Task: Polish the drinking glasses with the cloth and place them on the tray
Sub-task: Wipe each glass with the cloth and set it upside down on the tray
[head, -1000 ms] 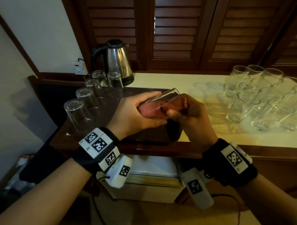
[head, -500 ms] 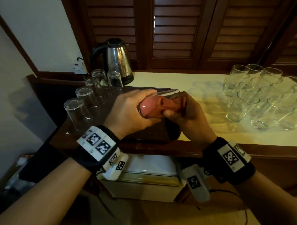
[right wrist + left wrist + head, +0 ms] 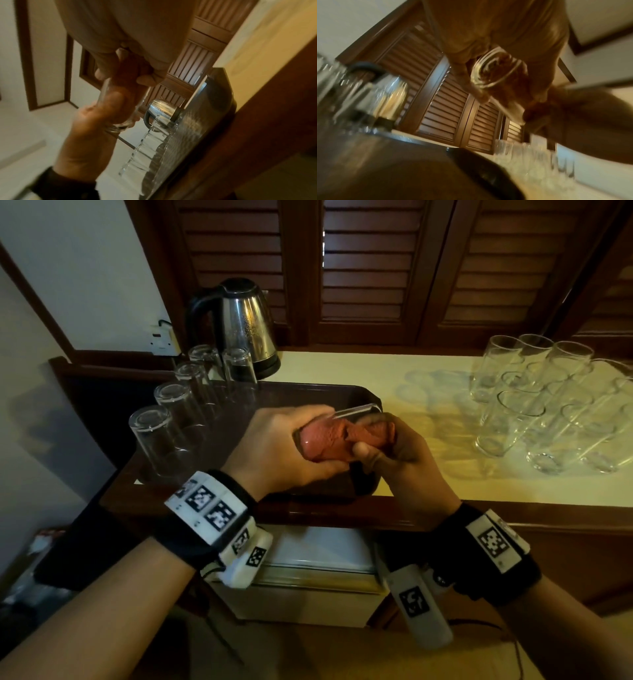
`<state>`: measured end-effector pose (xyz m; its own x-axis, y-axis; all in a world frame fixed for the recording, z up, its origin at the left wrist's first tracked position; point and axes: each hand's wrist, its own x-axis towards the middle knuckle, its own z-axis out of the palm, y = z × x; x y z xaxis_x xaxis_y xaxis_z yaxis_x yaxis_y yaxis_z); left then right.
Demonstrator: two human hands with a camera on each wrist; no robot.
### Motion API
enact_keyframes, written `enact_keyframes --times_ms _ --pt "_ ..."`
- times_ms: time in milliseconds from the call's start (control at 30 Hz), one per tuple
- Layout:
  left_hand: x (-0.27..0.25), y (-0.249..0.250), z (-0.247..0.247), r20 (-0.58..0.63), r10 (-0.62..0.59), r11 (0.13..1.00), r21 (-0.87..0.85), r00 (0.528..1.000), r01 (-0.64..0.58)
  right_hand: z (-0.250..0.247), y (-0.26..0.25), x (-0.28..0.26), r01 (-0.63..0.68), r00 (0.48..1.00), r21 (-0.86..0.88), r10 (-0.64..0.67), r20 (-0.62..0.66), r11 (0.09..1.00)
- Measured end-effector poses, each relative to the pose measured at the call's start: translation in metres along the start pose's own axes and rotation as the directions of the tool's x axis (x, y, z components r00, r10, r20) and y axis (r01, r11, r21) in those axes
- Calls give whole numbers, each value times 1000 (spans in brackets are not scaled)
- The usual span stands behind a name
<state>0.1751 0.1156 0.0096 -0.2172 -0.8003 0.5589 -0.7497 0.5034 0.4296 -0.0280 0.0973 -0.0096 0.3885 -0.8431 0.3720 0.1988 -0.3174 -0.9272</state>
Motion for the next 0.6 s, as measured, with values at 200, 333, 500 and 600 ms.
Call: enact_keyframes --times_ms 200,333,500,600 --pt "-3 5 14 204 -295 809 -467 933 358 -6 3 1 41 996 5 -41 -76 999" --pt "-1 8 13 544 -413 222 -718 730 660 -14 2 4 82 997 -111 -80 15 990" --pt "3 -1 13 7 -72 990 -123 997 72 -11 9 6 -24 997 34 26 -66 999" --pt "3 -3 16 -49 42 998 -50 998 -45 -10 9 6 -13 994 66 20 -105 998"
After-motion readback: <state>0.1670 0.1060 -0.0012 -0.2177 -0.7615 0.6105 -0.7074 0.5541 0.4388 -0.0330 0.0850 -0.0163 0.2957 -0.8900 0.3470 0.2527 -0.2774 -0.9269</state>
